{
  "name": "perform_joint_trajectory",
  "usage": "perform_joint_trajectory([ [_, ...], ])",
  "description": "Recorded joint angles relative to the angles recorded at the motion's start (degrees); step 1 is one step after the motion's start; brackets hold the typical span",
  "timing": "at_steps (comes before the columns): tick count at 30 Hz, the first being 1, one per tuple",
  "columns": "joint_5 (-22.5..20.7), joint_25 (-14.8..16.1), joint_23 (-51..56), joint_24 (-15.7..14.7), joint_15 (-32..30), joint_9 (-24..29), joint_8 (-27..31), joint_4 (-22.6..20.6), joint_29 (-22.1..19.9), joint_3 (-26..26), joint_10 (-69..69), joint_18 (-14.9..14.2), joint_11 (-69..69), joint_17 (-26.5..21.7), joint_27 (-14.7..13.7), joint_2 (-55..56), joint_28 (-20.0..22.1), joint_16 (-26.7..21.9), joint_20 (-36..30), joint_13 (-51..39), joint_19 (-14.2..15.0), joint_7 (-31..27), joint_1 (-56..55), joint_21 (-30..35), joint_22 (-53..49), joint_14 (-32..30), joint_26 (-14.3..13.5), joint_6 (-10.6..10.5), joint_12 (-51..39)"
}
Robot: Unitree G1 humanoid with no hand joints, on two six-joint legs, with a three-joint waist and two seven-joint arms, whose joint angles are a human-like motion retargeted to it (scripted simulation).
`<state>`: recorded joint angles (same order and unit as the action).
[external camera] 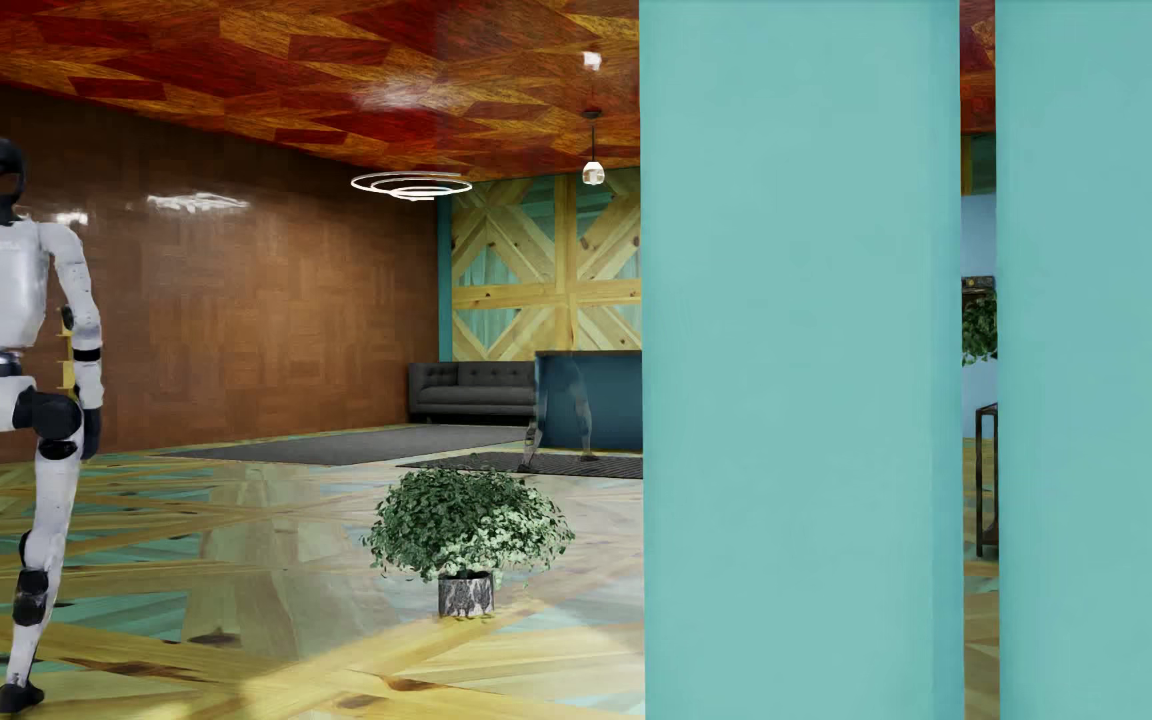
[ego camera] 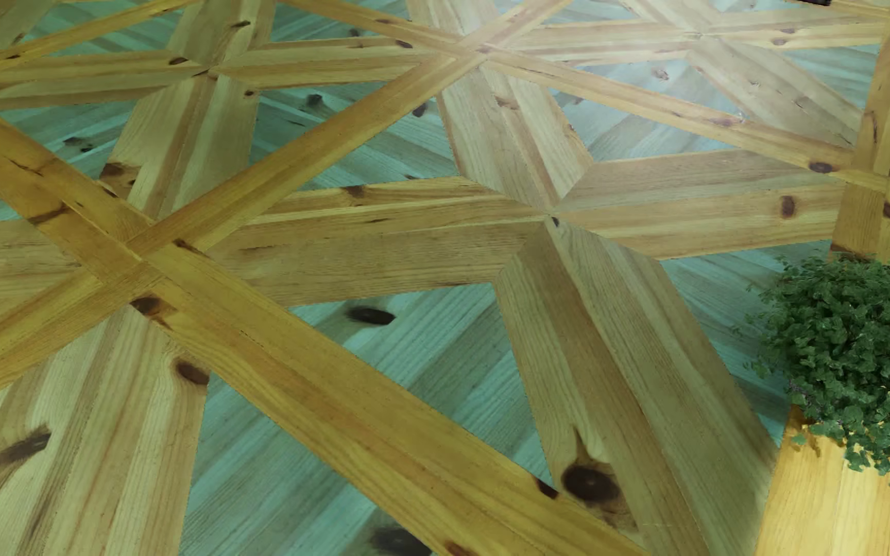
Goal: Approach the counter
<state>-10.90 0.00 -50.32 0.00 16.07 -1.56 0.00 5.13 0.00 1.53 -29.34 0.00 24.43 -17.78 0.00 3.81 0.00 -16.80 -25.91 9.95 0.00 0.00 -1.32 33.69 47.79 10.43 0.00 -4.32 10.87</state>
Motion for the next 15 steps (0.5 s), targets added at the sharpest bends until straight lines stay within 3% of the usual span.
perform_joint_trajectory([
  [4,-0.77,0.0,0.91,0.0,-2.37,1.12,0.0,-0.8,0.0,0.65,-3.59,0.0,0.68,0.41,0.0,0.31,0.0,-0.63,0.09,0.08,0.0,0.0,-3.69,1.81,0.14,4.3,0.0,0.36,1.7],
  [7,-1.5,0.0,3.2,0.0,0.56,4.36,0.0,0.09,0.0,2.51,-19.16,0.0,0.5,-1.85,0.0,-4.27,0.0,-0.89,-0.72,-0.22,0.0,0.0,-12.29,3.98,1.2,5.26,0.0,-0.34,3.41],
  [9,0.08,0.0,4.47,0.0,2.94,4.99,0.0,-0.23,0.0,6.17,-23.99,0.0,-0.13,-2.8,0.0,-6.84,0.0,-1.11,-1.14,-1.2,0.0,0.0,-17.96,4.4,1.64,5.12,0.0,0.72,5.03],
  [11,1.16,0.0,3.77,0.0,5.69,5.46,0.0,-0.23,0.0,8.93,-20.18,0.0,-1.06,-2.32,0.0,-9.44,0.0,-1.92,-1.55,-3.17,0.0,0.0,-23.27,3.4,2.75,2.54,0.0,2.08,6.33],
  [15,1.81,0.0,2.9,0.0,13.2,7.01,0.0,0.72,0.0,11.54,-11.11,0.0,-1.98,-2.0,0.0,-18.18,0.0,-2.18,-1.65,-6.45,0.0,0.0,-30.52,1.93,8.0,-3.61,0.0,2.37,7.52],
])
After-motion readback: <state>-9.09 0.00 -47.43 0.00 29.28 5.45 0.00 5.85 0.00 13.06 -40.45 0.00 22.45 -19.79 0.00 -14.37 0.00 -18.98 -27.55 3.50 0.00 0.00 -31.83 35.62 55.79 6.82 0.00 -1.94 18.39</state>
